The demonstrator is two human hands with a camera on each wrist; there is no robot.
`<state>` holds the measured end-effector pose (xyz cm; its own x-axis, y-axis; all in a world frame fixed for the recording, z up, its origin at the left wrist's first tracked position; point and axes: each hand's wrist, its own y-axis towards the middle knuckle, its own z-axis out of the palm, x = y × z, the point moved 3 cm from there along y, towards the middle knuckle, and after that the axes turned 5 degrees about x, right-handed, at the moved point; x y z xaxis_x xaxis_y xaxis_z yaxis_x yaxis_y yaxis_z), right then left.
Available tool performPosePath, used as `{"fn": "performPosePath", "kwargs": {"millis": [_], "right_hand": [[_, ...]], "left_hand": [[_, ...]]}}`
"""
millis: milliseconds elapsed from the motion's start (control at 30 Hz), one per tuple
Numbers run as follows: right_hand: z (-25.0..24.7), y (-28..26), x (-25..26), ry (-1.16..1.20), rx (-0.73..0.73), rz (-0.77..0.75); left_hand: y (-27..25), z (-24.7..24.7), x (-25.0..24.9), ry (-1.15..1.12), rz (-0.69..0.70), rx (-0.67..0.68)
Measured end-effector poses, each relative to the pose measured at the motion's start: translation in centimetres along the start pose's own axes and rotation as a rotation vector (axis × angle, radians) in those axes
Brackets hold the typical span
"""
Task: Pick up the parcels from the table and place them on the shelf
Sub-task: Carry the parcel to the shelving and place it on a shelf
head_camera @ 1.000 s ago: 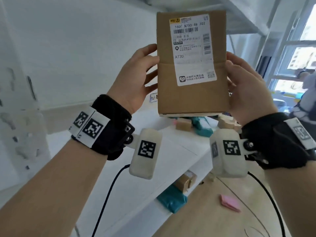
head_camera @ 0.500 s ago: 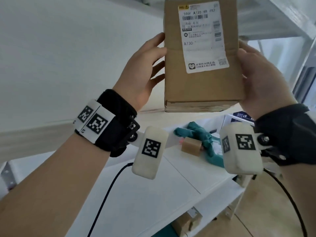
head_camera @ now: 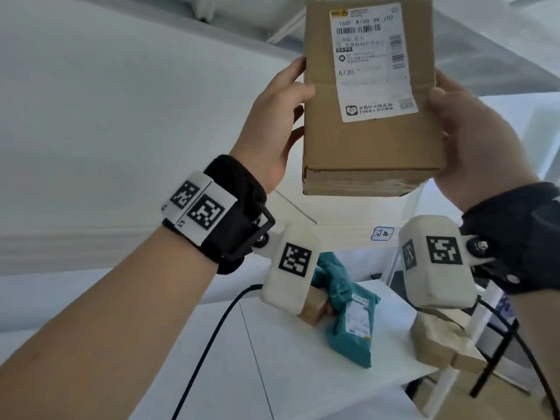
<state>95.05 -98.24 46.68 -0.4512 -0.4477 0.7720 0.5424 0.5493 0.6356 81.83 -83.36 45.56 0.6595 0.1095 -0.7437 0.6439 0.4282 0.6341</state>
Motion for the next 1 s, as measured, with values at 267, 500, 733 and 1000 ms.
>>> {"fn": "performPosePath", "kwargs": {"millis": [267,500,733,1000], "right_hand": [[-7.6,4.7,-6.7,0.088,0.031,0.130],[-11.6,8.5,-10.2,0.117,0.017,0.297],[-13.4,11.4,-13.2,0.131,0.044,0.455],[-12.7,13.0,-15.1,0.067,0.191,0.511]], "left_hand": [[5.9,5.2,8.3,0.083,-0.024,-0.006],[10.2,7.1,12.9,0.136,-0.062,-0.019],[12.3,8.0,15.6,0.263,-0.183,-0.175],[11.9,8.1,16.7,0.338,-0.293,-0.352]]}}
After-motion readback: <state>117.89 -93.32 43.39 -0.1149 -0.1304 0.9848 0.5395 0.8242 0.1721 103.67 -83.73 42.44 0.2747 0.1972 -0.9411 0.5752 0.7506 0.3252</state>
